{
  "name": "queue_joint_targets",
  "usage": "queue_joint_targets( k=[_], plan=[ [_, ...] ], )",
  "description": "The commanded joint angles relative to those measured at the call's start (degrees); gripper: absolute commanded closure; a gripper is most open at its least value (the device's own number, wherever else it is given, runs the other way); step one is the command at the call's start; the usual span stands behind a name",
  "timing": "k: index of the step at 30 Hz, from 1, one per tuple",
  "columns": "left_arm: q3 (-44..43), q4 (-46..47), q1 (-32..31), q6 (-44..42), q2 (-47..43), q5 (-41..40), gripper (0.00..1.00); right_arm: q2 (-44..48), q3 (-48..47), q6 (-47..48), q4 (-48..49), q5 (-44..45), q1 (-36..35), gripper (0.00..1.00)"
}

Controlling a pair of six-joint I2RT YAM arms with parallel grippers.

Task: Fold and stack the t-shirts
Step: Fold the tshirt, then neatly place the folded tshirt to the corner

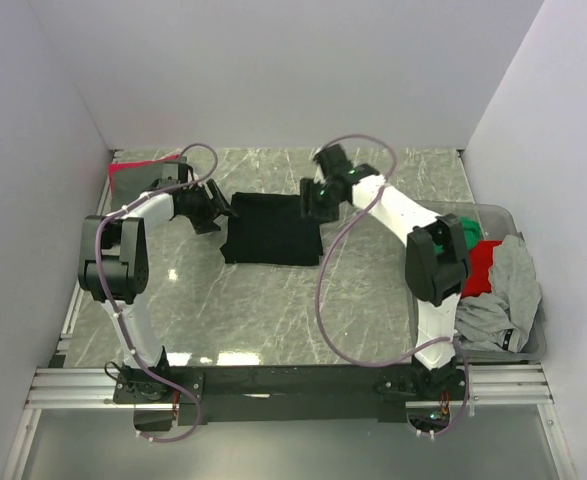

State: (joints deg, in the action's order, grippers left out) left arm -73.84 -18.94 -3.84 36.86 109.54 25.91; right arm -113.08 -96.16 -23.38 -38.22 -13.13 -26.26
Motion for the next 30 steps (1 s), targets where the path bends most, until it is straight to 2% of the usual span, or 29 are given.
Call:
queue_joint_targets(
  k=[1,4,10,19,30],
  plan=[
    [0.5,1.8,-0.2,-2.4,-3.1,1.6,0.26,0.8,2.7,-2.0,0.2,0.4,-3.2,0.4],
    [1.4,1.3,-0.2,-2.7,-3.5,1.6,0.26,-1.1,3.3,-3.6,-0.9,1.0,-5.0,0.46],
    [2.8,1.2,-0.2,-3.5,-3.2,2.2,0.26,-6.0,3.2,-5.2,-3.3,1.9,-5.6,0.48],
    [4.6,6.0,-0.1,-3.6,-1.1,5.5,0.24,-10.6,3.0,-6.3,-3.2,2.4,-6.8,0.49],
    [7.0,14.5,-0.1,-3.5,1.8,3.2,0.24,-9.7,3.9,-6.5,-3.5,2.4,-8.0,0.49]
  ],
)
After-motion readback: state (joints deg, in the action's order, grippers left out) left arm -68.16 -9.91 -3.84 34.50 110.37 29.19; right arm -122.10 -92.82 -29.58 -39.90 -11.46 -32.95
